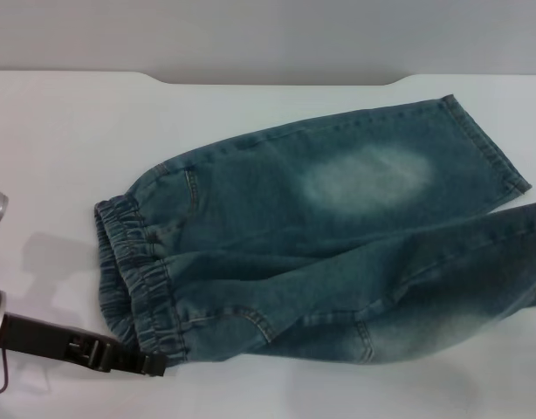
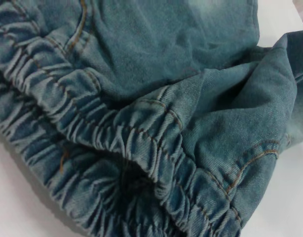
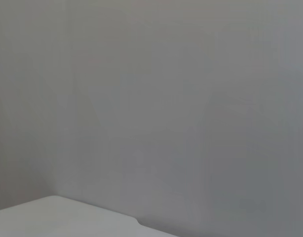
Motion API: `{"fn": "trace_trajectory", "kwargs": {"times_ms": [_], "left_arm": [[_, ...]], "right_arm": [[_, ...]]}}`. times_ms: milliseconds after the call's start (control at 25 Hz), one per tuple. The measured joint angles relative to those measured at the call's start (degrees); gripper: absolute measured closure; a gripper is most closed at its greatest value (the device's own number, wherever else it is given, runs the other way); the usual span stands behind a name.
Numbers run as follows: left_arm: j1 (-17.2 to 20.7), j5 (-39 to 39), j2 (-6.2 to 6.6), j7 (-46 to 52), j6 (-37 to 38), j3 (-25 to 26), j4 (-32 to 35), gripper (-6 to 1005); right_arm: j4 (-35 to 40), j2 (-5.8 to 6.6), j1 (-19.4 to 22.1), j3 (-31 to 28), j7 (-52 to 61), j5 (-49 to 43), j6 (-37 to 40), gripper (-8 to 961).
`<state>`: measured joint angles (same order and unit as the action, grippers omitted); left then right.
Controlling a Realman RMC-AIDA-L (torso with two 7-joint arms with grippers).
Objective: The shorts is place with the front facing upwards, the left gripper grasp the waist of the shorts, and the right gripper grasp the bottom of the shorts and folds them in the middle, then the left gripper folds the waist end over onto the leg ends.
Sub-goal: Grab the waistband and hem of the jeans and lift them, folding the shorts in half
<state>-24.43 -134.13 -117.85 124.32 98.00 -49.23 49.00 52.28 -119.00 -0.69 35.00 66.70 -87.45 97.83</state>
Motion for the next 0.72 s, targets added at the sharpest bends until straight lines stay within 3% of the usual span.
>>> {"fn": "trace_trajectory", "kwargs": {"times_ms": [480, 720], "left_arm": [[-0.28, 0.01, 0.05, 0.31, -1.14, -0.16, -0.58, 602], [-0.23, -0.6, 0.16, 0.3, -2.4, -1.79, -0.58, 760]], "right_arm": [[0.02, 0.0, -0.17, -0.38, 0.01, 0.0, -0.01, 921], [0.01, 0.0, -0.18, -0.45, 0.0, 0.0, -0.01, 920]]}}
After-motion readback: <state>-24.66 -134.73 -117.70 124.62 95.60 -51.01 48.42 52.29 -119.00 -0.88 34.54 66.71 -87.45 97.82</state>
